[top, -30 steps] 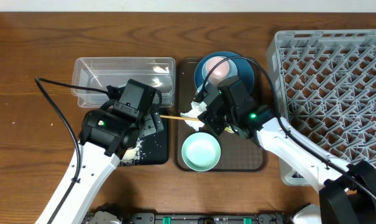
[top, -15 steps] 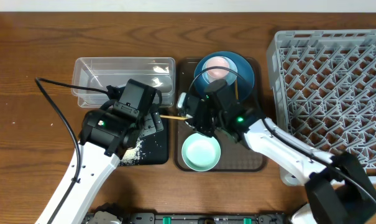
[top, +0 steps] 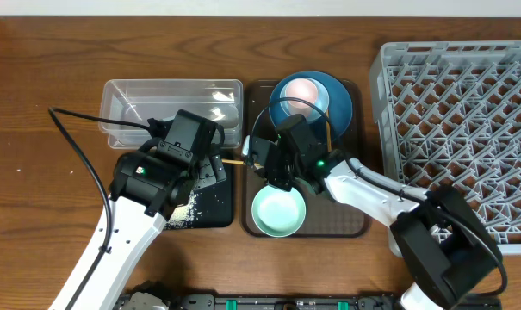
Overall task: Sort waste into correct bins and load items into the dishwasher rack
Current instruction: 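Grasp the wooden chopsticks with the right gripper and lift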
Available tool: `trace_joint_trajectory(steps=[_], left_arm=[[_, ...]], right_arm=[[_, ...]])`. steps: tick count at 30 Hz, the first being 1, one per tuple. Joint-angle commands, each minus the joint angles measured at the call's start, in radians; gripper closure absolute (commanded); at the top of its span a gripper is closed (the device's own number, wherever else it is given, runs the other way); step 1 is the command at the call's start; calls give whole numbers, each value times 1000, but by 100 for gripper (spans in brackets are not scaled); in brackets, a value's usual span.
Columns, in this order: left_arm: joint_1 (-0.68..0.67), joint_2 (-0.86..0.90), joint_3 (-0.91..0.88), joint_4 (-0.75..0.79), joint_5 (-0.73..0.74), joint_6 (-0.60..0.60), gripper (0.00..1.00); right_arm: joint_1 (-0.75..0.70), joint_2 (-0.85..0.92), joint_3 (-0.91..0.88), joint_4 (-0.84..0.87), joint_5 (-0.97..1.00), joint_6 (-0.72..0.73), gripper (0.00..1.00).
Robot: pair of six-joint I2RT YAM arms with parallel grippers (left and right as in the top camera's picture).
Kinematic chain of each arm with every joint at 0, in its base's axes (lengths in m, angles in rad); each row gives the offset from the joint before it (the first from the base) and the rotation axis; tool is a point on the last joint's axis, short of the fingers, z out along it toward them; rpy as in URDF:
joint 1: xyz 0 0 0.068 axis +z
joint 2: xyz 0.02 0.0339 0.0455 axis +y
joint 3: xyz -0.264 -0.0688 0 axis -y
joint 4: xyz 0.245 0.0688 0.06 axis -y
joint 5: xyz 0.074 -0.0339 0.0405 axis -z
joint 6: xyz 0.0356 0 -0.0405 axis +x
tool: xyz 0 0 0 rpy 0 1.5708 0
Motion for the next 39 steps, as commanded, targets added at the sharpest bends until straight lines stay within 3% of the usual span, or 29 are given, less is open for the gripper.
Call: trace_joint_trajectory(steps=[1,18,39], left_arm=[[6,0,14,-3,-15,5,5],[6,0,14,-3,-15,5,5],[6,0,14,-3,-15,5,5]], right_arm=[[18,21,16,13,-15,-13,67],[23,68,16,72,-16,-13,67],[23,87,16,98,-69,-13,99]])
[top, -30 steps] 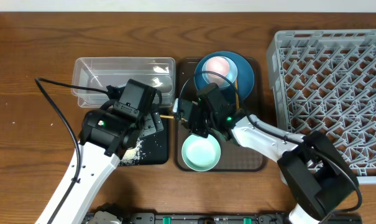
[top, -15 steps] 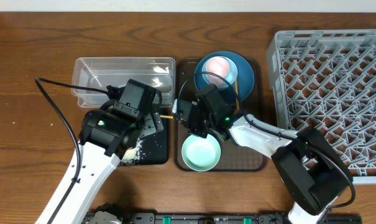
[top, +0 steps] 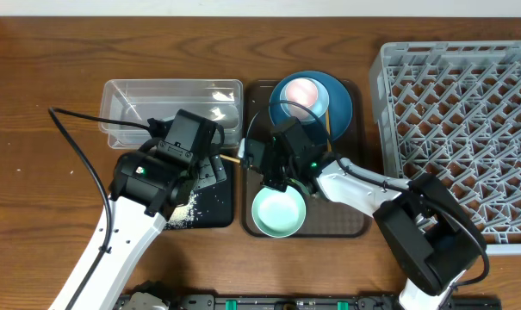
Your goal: Sort waste into correct bins and load items into the dishwasher rack
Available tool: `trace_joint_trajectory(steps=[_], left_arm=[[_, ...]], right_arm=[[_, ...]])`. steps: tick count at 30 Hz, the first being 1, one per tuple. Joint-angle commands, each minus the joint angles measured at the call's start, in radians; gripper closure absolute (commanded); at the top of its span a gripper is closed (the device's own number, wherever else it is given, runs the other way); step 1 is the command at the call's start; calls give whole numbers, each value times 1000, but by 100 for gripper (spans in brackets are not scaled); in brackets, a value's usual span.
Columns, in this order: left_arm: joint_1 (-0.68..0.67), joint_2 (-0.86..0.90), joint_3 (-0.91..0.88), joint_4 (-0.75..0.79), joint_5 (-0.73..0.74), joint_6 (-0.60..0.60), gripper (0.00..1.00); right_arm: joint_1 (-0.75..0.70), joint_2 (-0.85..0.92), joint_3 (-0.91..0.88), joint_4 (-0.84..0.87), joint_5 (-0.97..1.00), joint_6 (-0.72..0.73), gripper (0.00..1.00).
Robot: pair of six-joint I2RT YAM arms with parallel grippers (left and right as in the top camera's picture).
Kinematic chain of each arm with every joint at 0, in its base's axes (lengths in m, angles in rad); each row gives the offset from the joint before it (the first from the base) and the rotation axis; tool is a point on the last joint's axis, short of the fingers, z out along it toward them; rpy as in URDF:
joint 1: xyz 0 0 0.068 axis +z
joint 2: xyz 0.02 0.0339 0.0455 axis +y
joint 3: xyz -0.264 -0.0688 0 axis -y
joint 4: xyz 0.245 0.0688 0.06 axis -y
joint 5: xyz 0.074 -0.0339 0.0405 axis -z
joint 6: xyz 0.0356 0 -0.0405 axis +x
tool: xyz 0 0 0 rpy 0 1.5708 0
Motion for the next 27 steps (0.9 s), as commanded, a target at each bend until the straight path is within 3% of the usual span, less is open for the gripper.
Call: trace_joint_trajectory(steps=[1,9,21,27], left_arm=[[6,0,14,-3,-15,5,5],[6,0,14,-3,-15,5,5],[6,0,14,-3,-15,5,5],[6,0,14,-3,-15,5,5]], right_arm=[[14,10,15,4,-40,-5,99],[14,-18,15,3,-40,-5,99],[12,-225,15,-53,-37,70,99],[-2,-331,15,-119,124,126,99]])
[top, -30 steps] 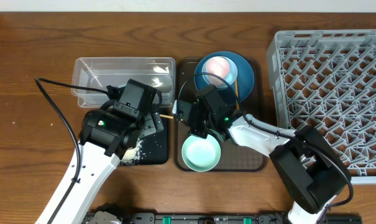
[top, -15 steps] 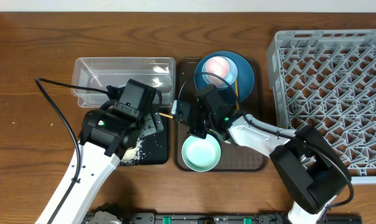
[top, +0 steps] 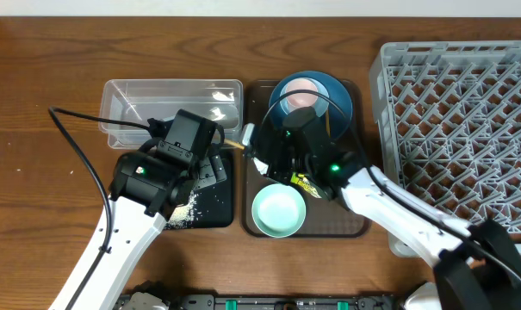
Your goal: Sort waste into correct bins and load items into the dishwasher rack
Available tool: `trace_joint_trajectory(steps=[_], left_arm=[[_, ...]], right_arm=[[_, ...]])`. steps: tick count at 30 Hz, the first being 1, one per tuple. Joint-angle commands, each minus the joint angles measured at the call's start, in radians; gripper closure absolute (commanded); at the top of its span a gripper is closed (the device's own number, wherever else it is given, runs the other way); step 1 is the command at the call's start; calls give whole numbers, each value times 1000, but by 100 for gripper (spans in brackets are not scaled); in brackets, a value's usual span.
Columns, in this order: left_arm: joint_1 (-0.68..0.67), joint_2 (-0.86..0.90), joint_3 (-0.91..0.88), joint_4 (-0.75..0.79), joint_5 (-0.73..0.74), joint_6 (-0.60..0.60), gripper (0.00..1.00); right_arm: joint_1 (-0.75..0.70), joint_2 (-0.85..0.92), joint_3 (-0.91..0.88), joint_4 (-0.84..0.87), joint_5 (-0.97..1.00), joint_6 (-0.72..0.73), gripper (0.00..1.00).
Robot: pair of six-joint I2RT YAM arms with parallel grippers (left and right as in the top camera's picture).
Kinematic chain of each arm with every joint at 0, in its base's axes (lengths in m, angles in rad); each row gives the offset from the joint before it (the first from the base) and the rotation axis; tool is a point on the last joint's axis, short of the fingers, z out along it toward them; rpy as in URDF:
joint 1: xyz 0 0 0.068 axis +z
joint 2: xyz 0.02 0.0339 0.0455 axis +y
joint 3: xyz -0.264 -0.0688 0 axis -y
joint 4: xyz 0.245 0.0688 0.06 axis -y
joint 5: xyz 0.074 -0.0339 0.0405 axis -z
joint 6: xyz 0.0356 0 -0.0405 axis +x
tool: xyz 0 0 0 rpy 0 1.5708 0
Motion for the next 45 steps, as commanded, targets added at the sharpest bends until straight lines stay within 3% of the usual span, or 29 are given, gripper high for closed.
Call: trace_joint_trajectory(steps=[1,8,18,26,38,45], left_arm=[[6,0,14,-2,-16,5,5],[6,0,14,-2,-16,5,5],[6,0,14,-3,-16,5,5],[6,0,14,-2,-16,5,5],[6,0,14,-2,-16,5,5],[6,0,14,-2,-16,5,5]], right_arm=[[-7,-75,15,-35,147,76,99],[-98,-245,15,-165,381,288,99],[-425,-421,15,-391,398,427,97],[-609,-373,14,-448,398,427,99],[-637,-156,14,-386,435,423,99],[-678,-114,14,-377,462,426,99]])
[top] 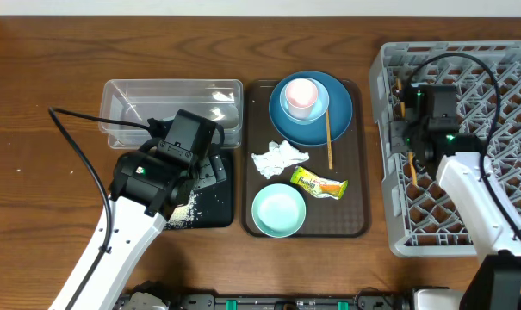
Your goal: Sort waste into correct bins and load items into the dishwasher rack
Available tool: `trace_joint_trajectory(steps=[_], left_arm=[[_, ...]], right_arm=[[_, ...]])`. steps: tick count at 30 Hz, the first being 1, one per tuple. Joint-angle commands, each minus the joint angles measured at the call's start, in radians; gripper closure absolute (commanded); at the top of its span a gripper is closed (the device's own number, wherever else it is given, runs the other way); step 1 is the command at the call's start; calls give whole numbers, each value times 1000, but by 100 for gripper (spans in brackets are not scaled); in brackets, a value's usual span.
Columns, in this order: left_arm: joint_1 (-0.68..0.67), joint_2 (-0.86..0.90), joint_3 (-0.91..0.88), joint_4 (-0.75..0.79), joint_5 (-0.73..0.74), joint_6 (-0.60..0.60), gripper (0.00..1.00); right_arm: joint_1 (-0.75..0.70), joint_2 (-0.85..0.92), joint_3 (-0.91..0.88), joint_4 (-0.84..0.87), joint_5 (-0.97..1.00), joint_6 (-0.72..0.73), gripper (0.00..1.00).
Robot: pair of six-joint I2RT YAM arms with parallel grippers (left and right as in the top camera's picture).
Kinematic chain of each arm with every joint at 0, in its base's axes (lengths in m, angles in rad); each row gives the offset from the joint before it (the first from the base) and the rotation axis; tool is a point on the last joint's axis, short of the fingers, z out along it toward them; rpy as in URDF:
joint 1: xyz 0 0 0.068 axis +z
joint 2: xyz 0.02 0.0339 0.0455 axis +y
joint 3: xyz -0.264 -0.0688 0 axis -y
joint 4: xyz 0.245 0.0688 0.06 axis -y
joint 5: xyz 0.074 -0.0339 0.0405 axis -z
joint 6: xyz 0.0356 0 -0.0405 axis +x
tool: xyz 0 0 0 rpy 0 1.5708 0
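The grey dishwasher rack [488, 77] fills the right side. My right gripper [410, 129] hangs over its left edge, shut on a wooden chopstick [412, 166] that sticks out above and below it. On the brown tray [355, 220] lie a second chopstick [329, 138], a crumpled white napkin [279, 158], a yellow-and-orange snack wrapper [319, 182], a mint bowl [278, 211] and a blue plate [338, 108] with a pink-filled cup [301, 95] on it. My left gripper [210, 168] hovers over the black bin [217, 207]; its jaws are hidden under the wrist.
A clear plastic bin [170, 103] stands behind the black bin, left of the tray. White crumbs lie in the black bin's near corner. The left arm's black cable loops over the table at the left.
My right arm has left the middle of the tray and now stands over the rack's left edge with a chopstick. The napkin and wrapper it covered now show. The left arm is unchanged.
My right gripper was low over the tray's left-middle, with a chopstick's end poking out toward the bins. It stayed there, then stood a little higher and rightward with the stick. Now it holds the stick over the rack. The left arm never moved.
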Motion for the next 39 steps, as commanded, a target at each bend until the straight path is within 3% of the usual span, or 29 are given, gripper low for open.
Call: trace_joint_trajectory(steps=[1,24,28,30,39], left_arm=[[6,0,14,-2,-15,5,5],[6,0,14,-2,-15,5,5],[6,0,14,-2,-15,5,5],[6,0,14,-3,-15,5,5],[6,0,14,-2,-15,5,5]], right_arm=[[-32,0,13,5,26,18,99],[-47,42,12,32,-54,19,98],[-47,42,12,31,-52,19,94],[-47,42,12,31,-52,20,83],[-47,42,12,31,-53,20,81]])
